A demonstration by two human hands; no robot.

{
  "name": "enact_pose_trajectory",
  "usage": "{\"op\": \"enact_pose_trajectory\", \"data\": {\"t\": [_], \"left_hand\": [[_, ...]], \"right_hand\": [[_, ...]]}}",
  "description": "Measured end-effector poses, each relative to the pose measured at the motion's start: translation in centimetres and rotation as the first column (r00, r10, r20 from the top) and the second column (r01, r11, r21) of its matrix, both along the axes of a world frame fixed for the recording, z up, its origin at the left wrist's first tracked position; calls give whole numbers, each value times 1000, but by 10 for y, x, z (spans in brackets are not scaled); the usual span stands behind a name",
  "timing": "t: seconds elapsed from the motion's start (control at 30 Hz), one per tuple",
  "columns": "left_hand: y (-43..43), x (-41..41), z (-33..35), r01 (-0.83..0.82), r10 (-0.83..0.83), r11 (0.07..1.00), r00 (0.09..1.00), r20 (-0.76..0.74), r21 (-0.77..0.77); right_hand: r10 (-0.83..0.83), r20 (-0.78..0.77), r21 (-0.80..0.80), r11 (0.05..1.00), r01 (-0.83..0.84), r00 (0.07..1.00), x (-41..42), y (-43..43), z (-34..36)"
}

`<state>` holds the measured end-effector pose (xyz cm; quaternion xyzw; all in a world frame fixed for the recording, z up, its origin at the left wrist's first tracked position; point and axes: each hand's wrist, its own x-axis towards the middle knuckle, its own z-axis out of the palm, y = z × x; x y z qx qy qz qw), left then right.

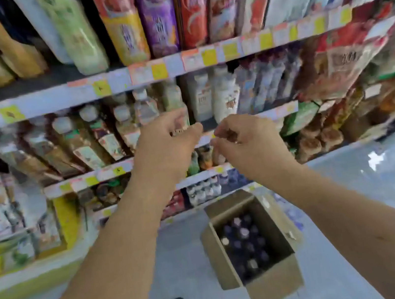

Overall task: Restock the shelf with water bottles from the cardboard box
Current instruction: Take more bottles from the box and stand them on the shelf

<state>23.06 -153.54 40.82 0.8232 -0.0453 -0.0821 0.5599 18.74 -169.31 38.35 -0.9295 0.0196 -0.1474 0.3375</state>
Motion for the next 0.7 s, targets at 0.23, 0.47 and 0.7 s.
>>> {"op": "enact_pose_trajectory", "data": {"t": [0.23,0.47,0.7], "left_hand": [[-16,-35,-164,76,-63,996,964,-260,38],[-18,-52,-321,57,-27,997,906,-422,58],[-31,-62,-456,-85,95,995,853,-514,43]], "right_hand": [[-89,-412,-9,996,93,907,-44,-30,-191],[-51,-736,-90,996,-23,675,-74,-36,-386],[5,-805,-75,991,-110,593,-66,-23,-559]]}}
